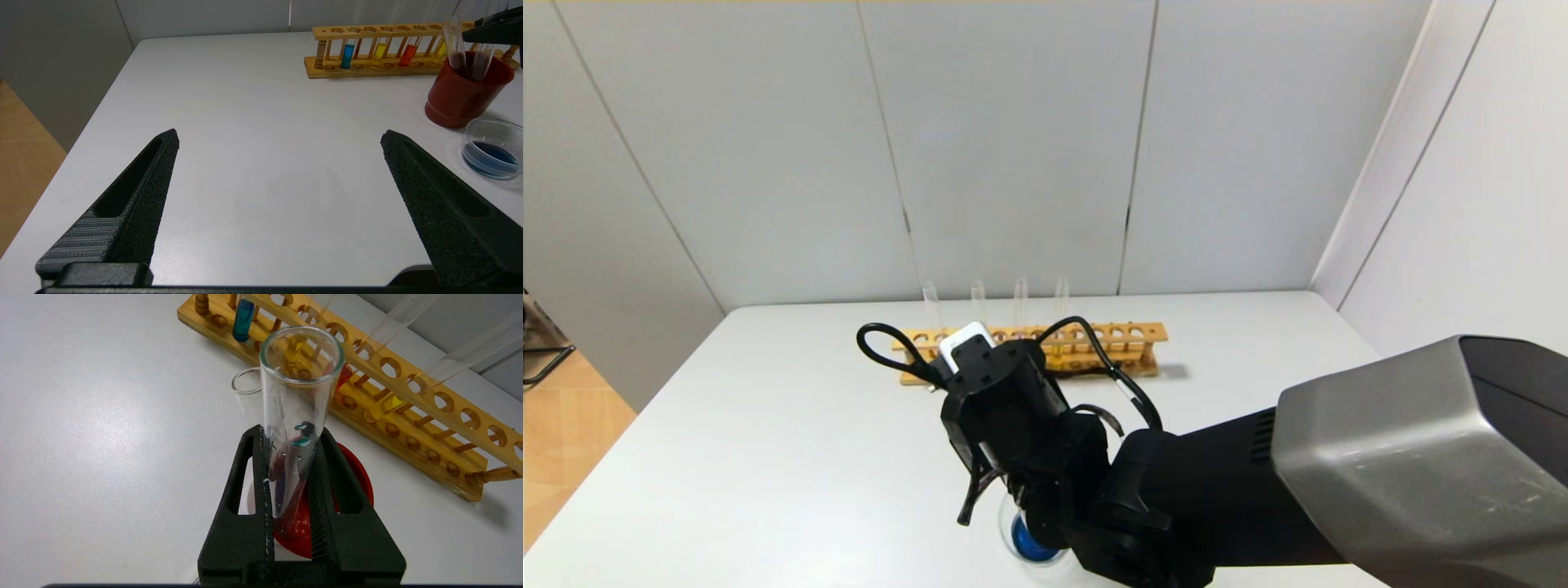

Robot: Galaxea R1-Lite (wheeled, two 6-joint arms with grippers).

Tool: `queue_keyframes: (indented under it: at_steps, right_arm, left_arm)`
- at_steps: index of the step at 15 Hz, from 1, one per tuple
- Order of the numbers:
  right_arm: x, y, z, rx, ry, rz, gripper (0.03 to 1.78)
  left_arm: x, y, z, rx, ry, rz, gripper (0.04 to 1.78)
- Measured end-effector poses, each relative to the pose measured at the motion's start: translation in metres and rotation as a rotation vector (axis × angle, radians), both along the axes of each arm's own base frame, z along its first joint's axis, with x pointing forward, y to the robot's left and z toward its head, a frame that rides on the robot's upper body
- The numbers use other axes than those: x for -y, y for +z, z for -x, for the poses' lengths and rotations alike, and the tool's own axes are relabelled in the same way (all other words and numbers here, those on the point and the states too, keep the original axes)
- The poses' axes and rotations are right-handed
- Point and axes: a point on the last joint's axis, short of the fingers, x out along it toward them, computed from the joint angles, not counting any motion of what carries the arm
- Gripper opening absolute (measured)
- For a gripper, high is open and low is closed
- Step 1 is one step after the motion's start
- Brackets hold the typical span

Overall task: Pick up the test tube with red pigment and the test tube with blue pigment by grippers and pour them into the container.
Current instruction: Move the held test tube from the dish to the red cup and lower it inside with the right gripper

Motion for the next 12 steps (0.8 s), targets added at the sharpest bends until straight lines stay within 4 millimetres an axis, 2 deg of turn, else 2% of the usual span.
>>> queue_keyframes:
  at_steps: [5, 12]
  right_arm:
    - [0.007, 0.005, -0.022, -0.001, -0.028, -0.039, 0.33]
    - [0.012, -0.002, -0.035, -0.004, -0.038, -0.055, 0.33]
  left_arm:
    - [0.000, 0.000, 0.000, 0.000, 0.000, 0.000, 1.75]
    - [0.000, 0.000, 0.000, 0.000, 0.000, 0.000, 1.75]
